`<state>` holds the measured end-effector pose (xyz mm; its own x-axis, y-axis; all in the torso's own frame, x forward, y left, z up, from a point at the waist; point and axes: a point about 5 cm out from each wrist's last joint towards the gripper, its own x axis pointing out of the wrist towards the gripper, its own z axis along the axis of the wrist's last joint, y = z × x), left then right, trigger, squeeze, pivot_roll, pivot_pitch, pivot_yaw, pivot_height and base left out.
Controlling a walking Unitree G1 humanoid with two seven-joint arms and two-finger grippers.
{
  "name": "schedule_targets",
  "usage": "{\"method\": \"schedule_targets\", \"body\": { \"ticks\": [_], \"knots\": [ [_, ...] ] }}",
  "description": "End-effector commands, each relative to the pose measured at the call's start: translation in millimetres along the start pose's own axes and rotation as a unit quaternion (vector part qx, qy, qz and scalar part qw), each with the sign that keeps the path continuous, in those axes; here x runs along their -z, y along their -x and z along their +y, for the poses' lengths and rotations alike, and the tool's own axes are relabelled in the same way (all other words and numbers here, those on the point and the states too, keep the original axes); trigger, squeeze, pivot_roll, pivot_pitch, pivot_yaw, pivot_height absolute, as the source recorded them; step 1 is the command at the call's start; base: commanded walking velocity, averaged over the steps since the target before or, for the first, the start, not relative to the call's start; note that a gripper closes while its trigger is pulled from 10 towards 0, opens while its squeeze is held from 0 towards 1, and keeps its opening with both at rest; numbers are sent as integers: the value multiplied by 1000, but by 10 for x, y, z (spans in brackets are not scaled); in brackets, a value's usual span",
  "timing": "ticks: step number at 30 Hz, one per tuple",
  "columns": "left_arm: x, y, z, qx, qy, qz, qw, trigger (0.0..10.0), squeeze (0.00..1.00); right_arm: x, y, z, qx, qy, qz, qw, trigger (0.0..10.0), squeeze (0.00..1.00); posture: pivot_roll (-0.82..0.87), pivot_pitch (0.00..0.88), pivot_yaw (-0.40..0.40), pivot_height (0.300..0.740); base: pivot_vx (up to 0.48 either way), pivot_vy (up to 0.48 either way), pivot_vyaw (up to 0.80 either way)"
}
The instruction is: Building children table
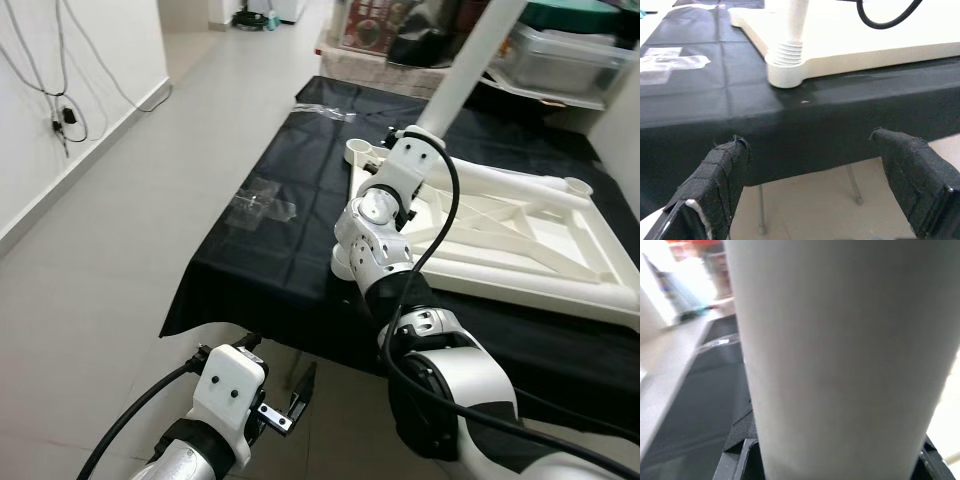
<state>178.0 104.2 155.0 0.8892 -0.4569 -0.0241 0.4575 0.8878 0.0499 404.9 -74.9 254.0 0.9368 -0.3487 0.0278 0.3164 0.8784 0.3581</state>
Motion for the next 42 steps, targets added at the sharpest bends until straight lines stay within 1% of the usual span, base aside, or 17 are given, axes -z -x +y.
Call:
{"method": "schedule_targets", "body": {
  "ticks": [1, 3, 4, 5, 8, 12, 13, 14, 19, 20, 23, 25, 26, 28, 29, 32, 42],
  "knots": [
    [35, -4, -1, -2, 10, 6, 1000, 10000, 0, 119, 18, -2, -34, -8, 19, 999, 10000, 0, 123, 139, -88, 740, 0, 0, 0],
    [43, -13, 11, -6, 12, 8, 1000, 10000, 0, 25, 9, 29, -57, -18, -4, 998, 10000, 0, 122, 131, -86, 740, 0, 0, 0],
    [46, -36, 29, -14, 17, 8, 1000, 10000, 890, -147, 13, 78, -96, -32, -46, 994, 10000, 0, 121, 119, -83, 740, 0, 0, 0],
    [40, -65, 44, -17, 25, 4, 1000, 10000, 1000, -344, 38, 119, -140, -38, -99, 985, 10000, 0, 118, 113, -78, 740, 0, 0, 0],
    [35, -117, 79, -25, 30, -1, 999, 10000, 1000, -583, 117, 166, -204, -50, -157, 965, 10000, 0, 112, 96, -73, 740, 0, 0, 0],
    [22, -191, 160, -43, 10, -3, 999, 10000, 1000, -685, 234, 139, -285, -78, -163, 941, 10000, 0, 109, 76, -63, 740, 0, 0, 0],
    [18, -210, 183, -45, 6, -4, 999, 10000, 584, -676, 267, 124, -310, -81, -159, 934, 10000, 0, 109, 76, -63, 740, 0, 0, 0],
    [13, -241, 238, -54, -11, 0, 998, 10000, 0, -606, 321, 98, -343, -77, -142, 926, 10000, 0, 105, 66, -59, 740, 0, 0, 0],
    [-5, -308, 347, -66, -40, 8, 997, 10000, 0, -380, 443, 33, -403, -69, -93, 908, 10000, 0, 105, 61, -55, 740, 0, 0, 0],
    [-19, -345, 364, -54, -52, 7, 997, 10000, 1000, -267, 516, 0, -425, -59, -76, 900, 10000, 0, 106, 56, -52, 740, 0, 0, 0],
    [-15, -428, 397, -37, -105, 16, 994, 10000, 1000, -73, 659, -47, -457, -36, -53, 887, 10000, 0, 104, 50, -47, 740, 0, 0, 0],
    [1, -469, 409, -33, -116, 24, 992, 10000, 1000, -18, 730, -59, -473, -29, -44, 879, 10000, 0, 104, 50, -47, 740, 0, 0, 0],
    [23, -512, 418, -30, -123, 31, 991, 10000, 118, 16, 786, -56, -487, -31, -31, 873, 10000, 0, 100, 50, -43, 740, 0, 0, 0],
    [36, -541, 423, -28, -124, 35, 991, 10000, 118, 27, 826, -59, -497, -34, -22, 867, 10000, 0, 100, 50, -43, 740, 0, 0, 0],
    [42, -591, 418, -21, -132, 35, 990, 10000, 0, 47, 880, -51, -511, -35, -12, 859, 10000, 0, 97, 53, -44, 740, 0, 0, 0],
    [41, -703, 409, -11, -146, 32, 989, 10000, 0, 90, 984, -38, -533, -30, 7, 845, 10000, 0, 95, 53, -43, 740, 0, 0, 0],
    [77, -818, 432, -13, -160, 33, 986, 10000, 0, 116, 1103, -76, -552, -30, 31, 833, 10000, 0, 91, 58, -47, 740, 0, 0, 0]
  ]
}}
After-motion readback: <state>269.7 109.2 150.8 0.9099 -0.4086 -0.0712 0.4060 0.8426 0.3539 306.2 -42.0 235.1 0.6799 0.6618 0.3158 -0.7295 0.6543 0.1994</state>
